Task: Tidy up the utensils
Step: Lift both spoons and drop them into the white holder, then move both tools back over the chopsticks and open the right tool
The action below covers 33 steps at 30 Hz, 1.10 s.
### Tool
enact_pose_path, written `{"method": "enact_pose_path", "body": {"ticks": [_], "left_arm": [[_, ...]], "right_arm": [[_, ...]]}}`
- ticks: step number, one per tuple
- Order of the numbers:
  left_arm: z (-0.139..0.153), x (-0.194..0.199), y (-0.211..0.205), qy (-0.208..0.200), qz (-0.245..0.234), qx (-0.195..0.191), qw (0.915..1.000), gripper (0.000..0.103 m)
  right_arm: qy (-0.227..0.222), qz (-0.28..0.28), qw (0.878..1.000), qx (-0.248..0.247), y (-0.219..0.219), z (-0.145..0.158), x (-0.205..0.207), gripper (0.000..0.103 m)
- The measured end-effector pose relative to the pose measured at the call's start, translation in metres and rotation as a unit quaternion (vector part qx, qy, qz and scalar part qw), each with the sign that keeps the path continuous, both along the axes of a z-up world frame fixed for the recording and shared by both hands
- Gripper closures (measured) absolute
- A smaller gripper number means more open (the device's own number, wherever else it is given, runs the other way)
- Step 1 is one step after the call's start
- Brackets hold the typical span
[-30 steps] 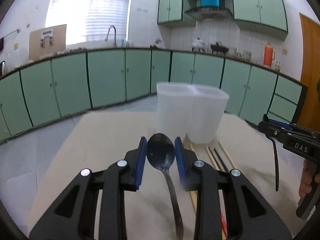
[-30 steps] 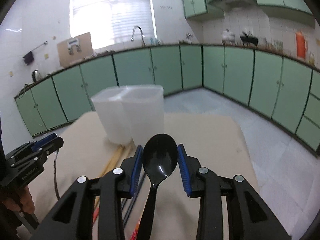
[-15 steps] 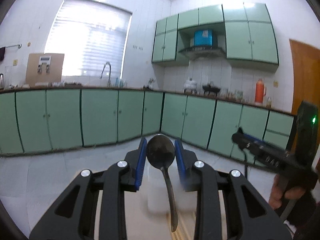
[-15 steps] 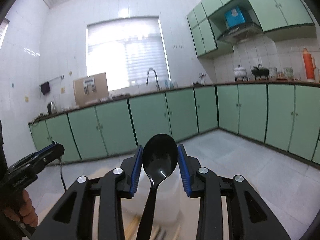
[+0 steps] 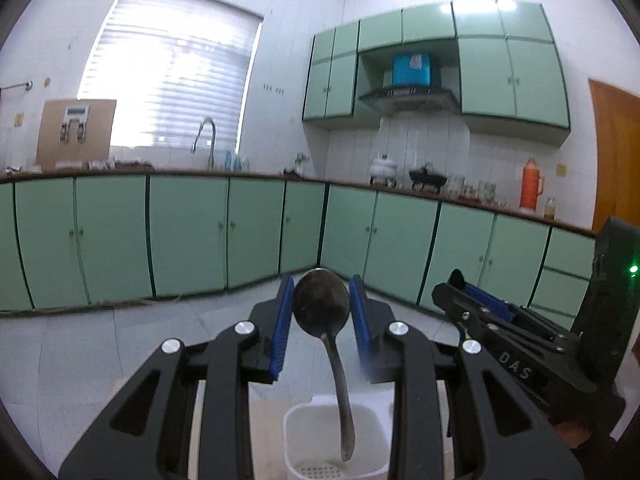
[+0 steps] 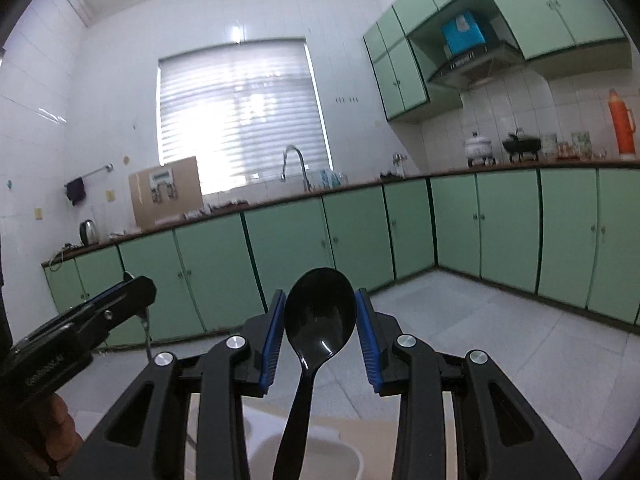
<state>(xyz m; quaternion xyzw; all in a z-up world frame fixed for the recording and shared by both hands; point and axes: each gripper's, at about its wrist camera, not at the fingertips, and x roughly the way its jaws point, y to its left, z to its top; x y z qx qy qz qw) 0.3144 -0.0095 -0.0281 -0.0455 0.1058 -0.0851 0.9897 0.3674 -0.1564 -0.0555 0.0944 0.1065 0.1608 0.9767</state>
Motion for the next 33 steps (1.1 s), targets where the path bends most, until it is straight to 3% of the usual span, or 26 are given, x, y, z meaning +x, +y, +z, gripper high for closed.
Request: {"method": "enact_pose_path", "body": {"ticks": [8, 15, 24, 33], "left_arm": [[-0.036, 0.003, 0.01, 0.039, -0.004, 0.017, 0.9991, 0.074], [-0.044, -0.014, 0.02, 0.046, 0.002, 0.02, 0.9988, 0.063], [-0.047, -0.074, 0.024, 0.056, 0.019, 0.035, 0.9976, 0.043], [-0.087, -0.142, 0.031, 0.143, 0.03, 0.038, 0.9885, 0.029]], "right_arm": [[0.029, 0.02, 0.999, 0.002, -0.004, -0.033, -0.013, 0.068], [0.048, 0.031, 0.998, 0.002, -0.007, -0.041, -0.027, 0.066], [0.078, 0.009, 0.997, 0.004, -0.02, -0.042, -0.081, 0.045], [0.153, -0.035, 0.987, -0.014, -0.034, -0.083, -0.161, 0.031]]}}
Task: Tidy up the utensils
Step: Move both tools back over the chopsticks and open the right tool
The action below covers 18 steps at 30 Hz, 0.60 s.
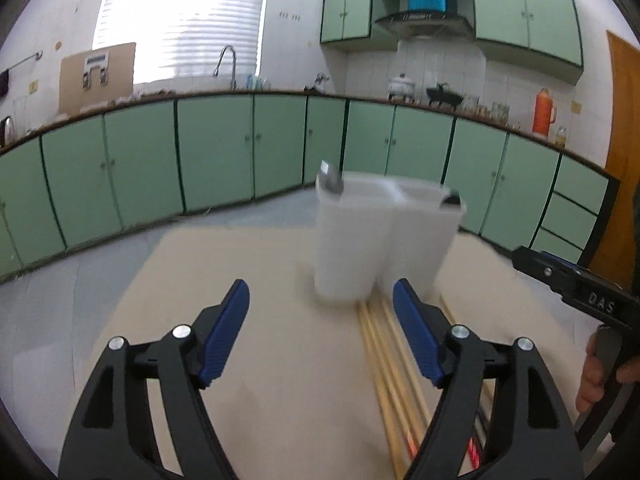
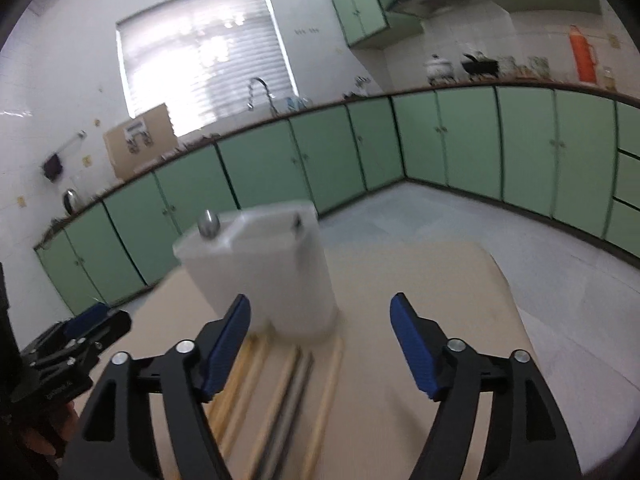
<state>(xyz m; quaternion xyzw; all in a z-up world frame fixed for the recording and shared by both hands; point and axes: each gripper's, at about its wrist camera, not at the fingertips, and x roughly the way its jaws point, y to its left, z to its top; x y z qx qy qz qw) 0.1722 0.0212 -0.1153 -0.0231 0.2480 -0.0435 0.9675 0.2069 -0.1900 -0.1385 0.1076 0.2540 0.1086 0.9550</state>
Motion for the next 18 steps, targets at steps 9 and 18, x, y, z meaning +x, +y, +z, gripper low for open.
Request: {"method": "enact_pose_path", "body": {"ticks": [9, 18], "left_arm": [[-0.03, -0.042, 0.006, 0.091, -0.01, 0.006, 0.9958, 0.028], [-0.052, -0.069, -0.011, 0.132, -0.033, 0.032, 0.9902, 0.029]], "right_arm": [[0.068, -0.001, 0.997, -0.023, 0.008, -0.031, -0.062, 0.031], [0.111, 0.001, 0.993, -0.035, 0.018, -0.045, -0.097, 0.048]]}}
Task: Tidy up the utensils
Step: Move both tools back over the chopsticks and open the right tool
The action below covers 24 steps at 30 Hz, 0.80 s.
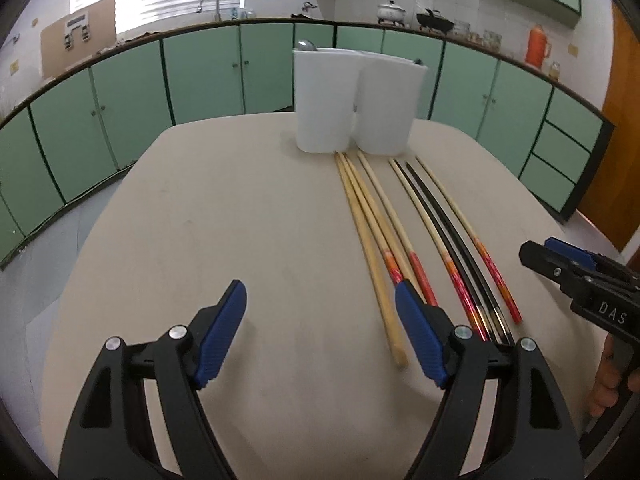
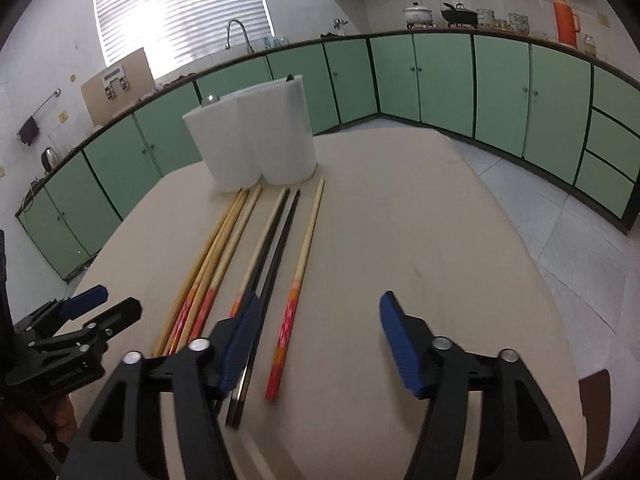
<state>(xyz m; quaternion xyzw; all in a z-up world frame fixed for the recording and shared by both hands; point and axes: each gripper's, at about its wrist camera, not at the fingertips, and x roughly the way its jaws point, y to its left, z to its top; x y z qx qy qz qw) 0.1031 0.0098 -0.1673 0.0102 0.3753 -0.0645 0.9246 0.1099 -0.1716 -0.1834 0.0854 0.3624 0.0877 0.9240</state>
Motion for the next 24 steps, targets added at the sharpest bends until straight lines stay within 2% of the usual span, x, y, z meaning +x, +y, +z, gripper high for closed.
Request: {"method": "enact_pose_path", "body": {"ticks": [3, 5, 11, 17, 18, 19, 20, 24], "left_arm": [[-0.002, -0.005, -0.004, -0.002, -0.009, 0.006, 0.9999, 0.029], [-0.004, -0.006, -0.006, 0.004, -0.011, 0.007, 0.9999, 0.029], [-0.01, -0.009, -0.014, 0.023, -0.015, 0.021, 0.9994, 0.031], [-0.016, -0.004, -0.018, 0.052, -0.017, 0.023, 0.9983, 0.037], [-0.018, -0.003, -0.019, 0.058, -0.018, 0.023, 0.9979, 0.038], [-0.02, -0.003, -0.02, 0.062, -0.017, 0.026, 0.9976, 0.038], [-0.02, -0.003, -0.02, 0.061, -0.016, 0.026, 0.9976, 0.04], [-0.018, -0.004, -0.015, 0.061, -0.007, 0.019, 0.9979, 0.048]], "right_arm": [[0.008, 0.016, 1.0, -0.014, 0.007, -0.004, -0.007, 0.058], [0.016, 0.025, 0.999, -0.014, 0.009, -0.006, -0.01, 0.068], [0.038, 0.044, 0.998, -0.037, 0.022, -0.017, -0.015, 0.079], [0.036, 0.046, 0.997, -0.043, 0.025, -0.019, -0.016, 0.082], [0.035, 0.048, 0.997, -0.044, 0.026, -0.019, -0.016, 0.084], [0.036, 0.048, 0.997, -0.047, 0.027, -0.019, -0.017, 0.09], [0.037, 0.045, 0.997, -0.054, 0.027, -0.019, -0.017, 0.095], [0.038, 0.036, 0.997, -0.057, 0.02, -0.018, -0.017, 0.096]]}}
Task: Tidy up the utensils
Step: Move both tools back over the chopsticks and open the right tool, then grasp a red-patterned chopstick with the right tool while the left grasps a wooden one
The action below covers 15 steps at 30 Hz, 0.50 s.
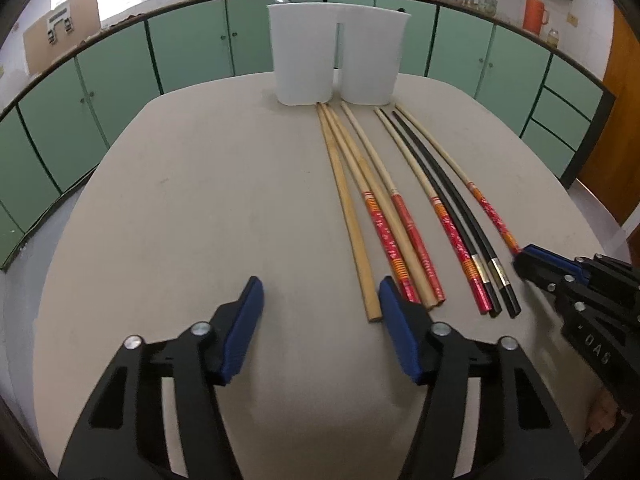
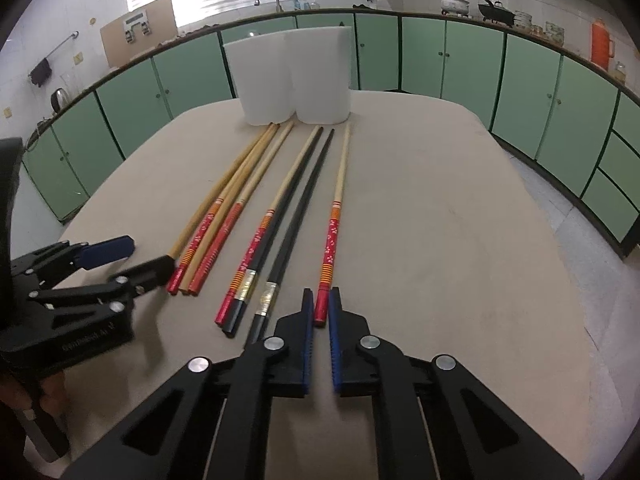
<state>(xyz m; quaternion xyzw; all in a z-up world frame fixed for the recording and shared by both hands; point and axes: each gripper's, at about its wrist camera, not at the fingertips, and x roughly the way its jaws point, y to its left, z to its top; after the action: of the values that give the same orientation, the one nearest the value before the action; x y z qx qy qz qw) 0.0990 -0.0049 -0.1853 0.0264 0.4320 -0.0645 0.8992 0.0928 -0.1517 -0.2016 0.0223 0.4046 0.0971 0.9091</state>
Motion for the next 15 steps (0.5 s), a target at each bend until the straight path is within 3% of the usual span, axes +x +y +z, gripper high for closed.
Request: {"method": "enact_pose_path", "body": {"ticks": [15], "left_arm": [[0.0008, -0.0027, 0.0018, -0.002, 0.004, -0.001, 1.0, 0.051]], "right_arm": [[0.001, 0.002, 1.0, 0.003, -0.0019, -0.0017, -0.0023, 0.094]]}}
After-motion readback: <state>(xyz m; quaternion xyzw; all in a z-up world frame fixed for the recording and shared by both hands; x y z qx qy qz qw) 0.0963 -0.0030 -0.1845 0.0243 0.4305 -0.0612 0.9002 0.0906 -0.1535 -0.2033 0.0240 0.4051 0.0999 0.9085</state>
